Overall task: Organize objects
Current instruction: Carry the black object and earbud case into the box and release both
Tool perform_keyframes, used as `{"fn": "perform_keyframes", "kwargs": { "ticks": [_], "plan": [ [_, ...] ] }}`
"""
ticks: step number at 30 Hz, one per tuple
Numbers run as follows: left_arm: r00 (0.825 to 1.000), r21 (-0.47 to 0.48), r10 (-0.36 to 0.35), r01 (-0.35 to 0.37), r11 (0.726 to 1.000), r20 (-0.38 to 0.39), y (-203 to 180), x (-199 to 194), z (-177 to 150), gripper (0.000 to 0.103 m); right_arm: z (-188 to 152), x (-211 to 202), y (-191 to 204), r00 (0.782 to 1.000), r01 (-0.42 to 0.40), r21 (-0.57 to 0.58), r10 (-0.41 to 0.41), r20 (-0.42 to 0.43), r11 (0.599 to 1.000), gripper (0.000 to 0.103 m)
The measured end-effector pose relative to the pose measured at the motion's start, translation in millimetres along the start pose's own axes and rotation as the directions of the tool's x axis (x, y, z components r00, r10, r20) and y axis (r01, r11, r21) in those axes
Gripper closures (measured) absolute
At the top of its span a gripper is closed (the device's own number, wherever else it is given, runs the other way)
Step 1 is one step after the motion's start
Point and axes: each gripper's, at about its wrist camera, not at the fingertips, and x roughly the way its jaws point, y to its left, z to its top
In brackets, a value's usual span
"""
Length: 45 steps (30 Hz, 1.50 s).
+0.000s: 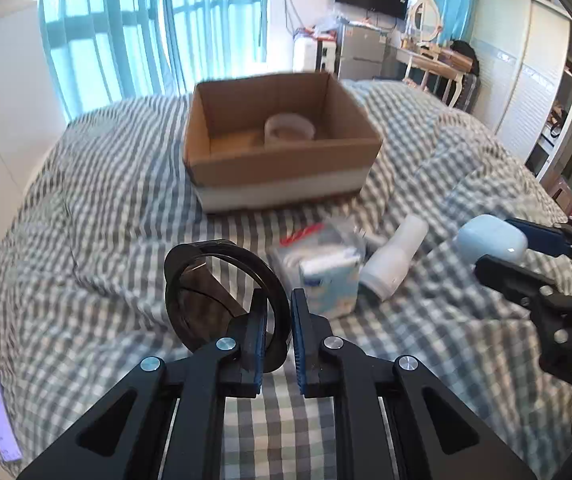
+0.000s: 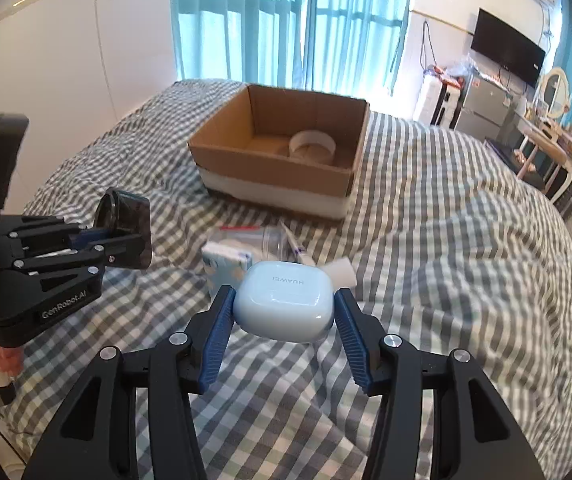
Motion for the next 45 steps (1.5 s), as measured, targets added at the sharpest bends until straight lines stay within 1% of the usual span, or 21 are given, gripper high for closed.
{"fn": "perform_keyframes", "kwargs": {
  "ticks": [2,5,7,12,17,21,24,26,33,35,37,43,45],
  "plan": [
    [1.000,0.011,-0.004,0.004,1.000,0.022,-1.8,-9.1,11.0,0.091,9.3,-5.1,-0.1,1.000,0.007,-0.014,-0.006,0.018,1.000,0.052],
    [0.998,0.031,0.002,-0.003,1.000,0.059,-4.1,-19.4,34.3,0.091,32.3,-13.0,-2.5,0.999,0.005,-0.027,-0.004,0.052,1.000,0.052],
    [0.997,0.042,0.003,-0.007,0.999,0.079,-4.3,-23.0,51.8,0.091,45.9,-16.2,-2.8,0.997,0.014,-0.040,-0.011,0.074,0.999,0.052],
    [0.993,0.048,0.008,-0.014,0.999,0.118,-0.8,-23.8,93.6,0.091,92.2,-16.3,-10.4,0.990,0.028,-0.050,-0.020,0.139,0.998,0.053],
    [0.990,0.055,0.010,-0.018,0.998,0.139,4.5,-12.3,131.0,0.091,136.2,1.7,-22.4,0.986,0.030,-0.041,-0.023,0.165,0.999,0.053],
    [0.990,0.061,0.014,-0.023,0.998,0.141,10.1,7.7,154.7,0.091,167.6,30.6,-34.2,0.986,0.022,-0.024,-0.018,0.164,0.999,0.053],
    [0.991,0.056,0.024,-0.031,0.998,0.129,14.1,29.9,168.8,0.091,183.2,58.0,-40.9,0.989,0.016,-0.013,-0.013,0.149,1.000,0.053],
    [0.992,0.051,0.030,-0.036,0.998,0.123,16.7,47.0,175.0,0.091,190.6,80.8,-46.4,0.991,0.007,-0.006,-0.006,0.132,1.000,0.053],
    [0.996,0.007,0.002,-0.002,1.000,0.091,28.9,108.8,183.3,0.091,197.9,152.9,-54.4,0.998,0.014,-0.003,-0.013,0.061,1.000,0.053],
    [0.997,-0.016,-0.007,0.008,1.000,0.080,34.6,124.5,184.6,0.091,195.9,165.0,-55.5,0.999,0.012,-0.001,-0.012,0.050,1.000,0.053],
    [0.997,-0.027,0.000,0.002,1.000,0.075,39.9,137.3,184.6,0.091,195.7,176.4,-53.8,0.999,0.008,-0.001,-0.008,0.046,1.000,0.053],
    [0.999,-0.017,-0.010,0.011,1.000,0.052,43.0,163.1,178.4,0.091,196.4,200.8,-55.8,0.999,0.013,-0.008,-0.013,0.034,1.000,0.053],
    [0.999,-0.006,-0.017,0.017,1.000,0.041,42.9,168.8,175.9,0.091,195.7,203.1,-55.7,1.000,0.002,-0.004,-0.002,0.031,1.000,0.053]
  ]
}}
